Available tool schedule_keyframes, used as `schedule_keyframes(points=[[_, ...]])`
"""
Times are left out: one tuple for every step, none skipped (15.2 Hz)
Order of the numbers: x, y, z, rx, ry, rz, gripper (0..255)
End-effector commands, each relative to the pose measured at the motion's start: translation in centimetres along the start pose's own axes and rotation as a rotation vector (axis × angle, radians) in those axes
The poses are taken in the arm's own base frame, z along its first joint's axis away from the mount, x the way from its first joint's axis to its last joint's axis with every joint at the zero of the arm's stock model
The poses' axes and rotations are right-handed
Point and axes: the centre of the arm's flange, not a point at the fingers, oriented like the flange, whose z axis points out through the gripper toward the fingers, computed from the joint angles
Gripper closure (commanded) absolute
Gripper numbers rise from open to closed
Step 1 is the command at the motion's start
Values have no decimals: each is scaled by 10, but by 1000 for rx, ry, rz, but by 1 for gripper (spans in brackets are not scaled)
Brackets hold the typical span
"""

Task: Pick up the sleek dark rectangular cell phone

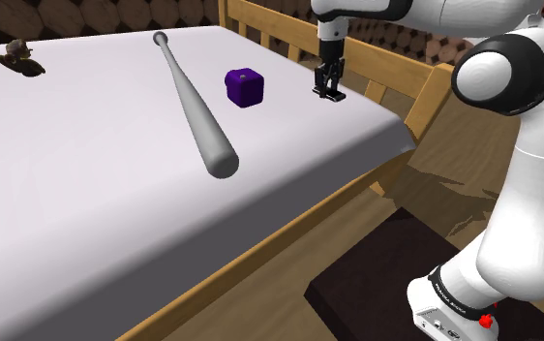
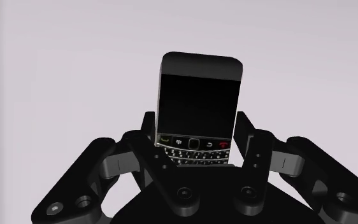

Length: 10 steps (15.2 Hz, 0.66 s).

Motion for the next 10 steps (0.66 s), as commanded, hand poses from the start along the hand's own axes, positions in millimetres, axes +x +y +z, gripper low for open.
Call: schedule_keyframes(points=[[-3,1,-11,0,0,0,255],[-4,1,-16,0,0,0,255],[-5,1,-21,0,0,0,255],[-6,1,-26,0,0,0,255],[-7,1,-31,0,0,0,255],[-8,1,-36,0,0,0,255],[-10,1,-42,0,0,0,255],[-11,1,-47,0,0,0,255],[-11,1,-48,0,0,0,255],[-11,1,-48,0,0,0,255]])
